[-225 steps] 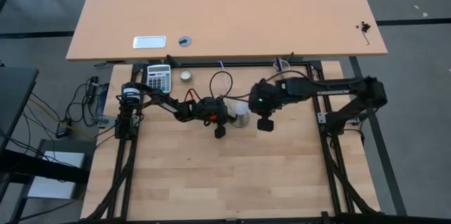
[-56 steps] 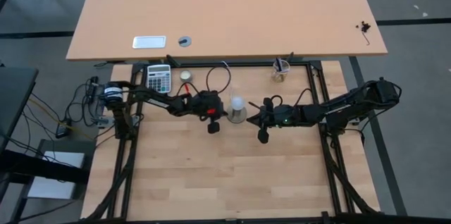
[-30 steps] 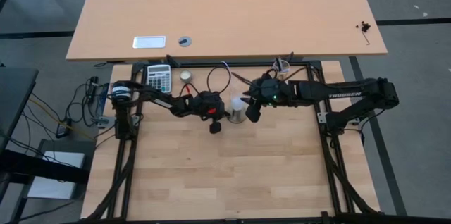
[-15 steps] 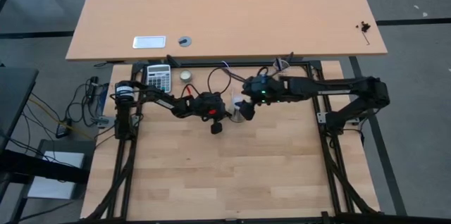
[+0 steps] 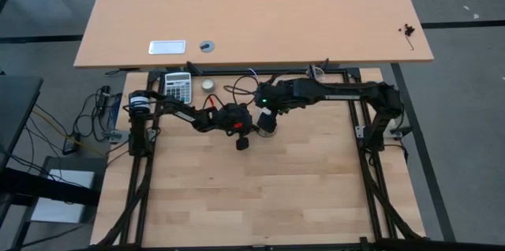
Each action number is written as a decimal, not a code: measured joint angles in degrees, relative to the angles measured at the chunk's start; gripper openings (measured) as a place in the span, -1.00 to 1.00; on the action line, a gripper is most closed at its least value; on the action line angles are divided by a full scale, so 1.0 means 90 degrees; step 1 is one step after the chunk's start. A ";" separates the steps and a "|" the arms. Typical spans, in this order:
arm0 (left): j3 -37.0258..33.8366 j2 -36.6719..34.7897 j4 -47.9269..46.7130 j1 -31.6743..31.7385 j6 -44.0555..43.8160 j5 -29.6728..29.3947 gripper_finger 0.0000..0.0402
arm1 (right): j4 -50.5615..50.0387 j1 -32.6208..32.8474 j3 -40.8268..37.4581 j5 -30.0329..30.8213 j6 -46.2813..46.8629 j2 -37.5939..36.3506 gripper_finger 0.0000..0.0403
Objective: Screw lightbulb
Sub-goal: Remove the lightbulb from the lamp
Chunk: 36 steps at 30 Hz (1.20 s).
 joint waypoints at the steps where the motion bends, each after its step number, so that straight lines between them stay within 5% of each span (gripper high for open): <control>1: 0.0000 0.0000 -0.0004 0.0000 0.0000 0.0000 -0.99 | -0.0152 -0.0009 0.0102 -0.0010 -0.0002 0.0099 0.57; 13: -0.0002 0.0000 0.0007 0.0000 0.0005 0.0068 -0.99 | -0.0597 -0.0264 0.0395 -0.0586 0.0020 0.0500 0.55; 30: -0.0005 0.0002 0.0005 0.0000 0.0011 0.0070 -0.99 | -0.0450 -0.0359 0.0424 -0.1016 0.0158 0.0652 0.22; 36: -0.0007 0.0002 0.0010 0.0000 0.0019 0.0071 -0.99 | -0.0530 -0.0425 0.0414 -0.1358 -0.1244 0.0609 0.22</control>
